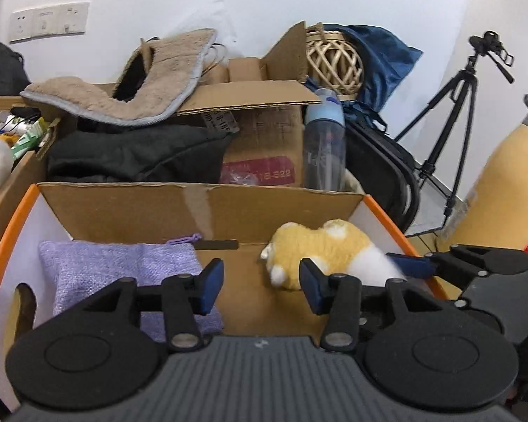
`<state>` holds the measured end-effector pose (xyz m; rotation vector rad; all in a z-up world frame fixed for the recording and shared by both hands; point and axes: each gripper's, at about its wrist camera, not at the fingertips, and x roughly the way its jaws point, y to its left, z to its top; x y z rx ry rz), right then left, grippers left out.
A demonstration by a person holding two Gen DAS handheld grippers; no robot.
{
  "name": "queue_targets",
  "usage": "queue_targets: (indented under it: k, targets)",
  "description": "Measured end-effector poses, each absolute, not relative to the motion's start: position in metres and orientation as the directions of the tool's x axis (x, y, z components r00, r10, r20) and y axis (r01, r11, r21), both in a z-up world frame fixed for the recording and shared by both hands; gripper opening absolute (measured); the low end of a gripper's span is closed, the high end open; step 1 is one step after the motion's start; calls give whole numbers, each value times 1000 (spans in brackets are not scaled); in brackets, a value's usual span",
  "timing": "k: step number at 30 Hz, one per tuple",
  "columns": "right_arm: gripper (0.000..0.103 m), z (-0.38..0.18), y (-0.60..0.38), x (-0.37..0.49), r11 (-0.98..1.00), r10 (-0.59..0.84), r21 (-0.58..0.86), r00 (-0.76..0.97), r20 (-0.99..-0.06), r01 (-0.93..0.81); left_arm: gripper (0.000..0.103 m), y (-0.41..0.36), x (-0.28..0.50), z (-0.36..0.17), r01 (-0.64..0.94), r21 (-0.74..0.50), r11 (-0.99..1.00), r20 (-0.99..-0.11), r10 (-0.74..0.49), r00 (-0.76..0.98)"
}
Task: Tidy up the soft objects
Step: 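Carry the plush toy with both grippers into the cardboard box and open, then move both grippers back over the pile of soft items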
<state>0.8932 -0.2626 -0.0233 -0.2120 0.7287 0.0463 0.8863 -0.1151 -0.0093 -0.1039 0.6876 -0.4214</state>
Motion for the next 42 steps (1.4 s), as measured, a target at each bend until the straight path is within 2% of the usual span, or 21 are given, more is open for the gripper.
queue_targets:
  k: [4, 8, 11, 13, 19, 22, 24, 29, 34, 38, 42]
  targets:
    - [61, -18, -265, 890, 977, -17, -169, 741, -672, -131, 52, -114, 878, 2, 317, -204, 926, -602, -374, 706]
    - [60, 11, -275, 873, 982, 2, -142, 762, -648, -123, 54, -95, 842, 42, 312, -167, 935, -546, -351, 760]
    - [64, 48, -287, 843, 990, 24, -98, 795, -606, -105, 60, -77, 807, 76, 312, -139, 940, -508, -338, 792]
    - [70, 72, -293, 819, 990, 35, -91, 811, -584, -109, 67, -64, 780, 97, 311, -107, 944, -485, -322, 813]
    - [74, 139, -301, 733, 986, 27, -130, 863, -504, -106, 74, -32, 690, 146, 298, -22, 954, -421, -279, 863]
    - [83, 158, -298, 688, 982, 47, -139, 884, -465, -125, 80, -22, 638, 158, 287, 25, 958, -369, -258, 893]
    - [83, 164, -293, 652, 980, 59, -145, 899, -434, -135, 82, -14, 598, 158, 277, 32, 960, -329, -251, 910]
    - [83, 148, -283, 549, 975, 160, -93, 929, -334, -201, 89, 2, 488, 127, 239, 44, 970, -236, -222, 946]
    - [87, 106, -266, 439, 968, 219, -58, 940, -261, -242, 99, 11, 382, 90, 196, 45, 980, -162, -186, 969]
    - [88, 63, -255, 374, 964, 254, -8, 927, -278, -266, 103, 17, 311, 65, 191, 4, 982, -153, -188, 970]
    - [88, 24, -249, 327, 977, 191, -27, 927, -322, -210, 103, 23, 274, 40, 185, -11, 983, -208, -183, 961]
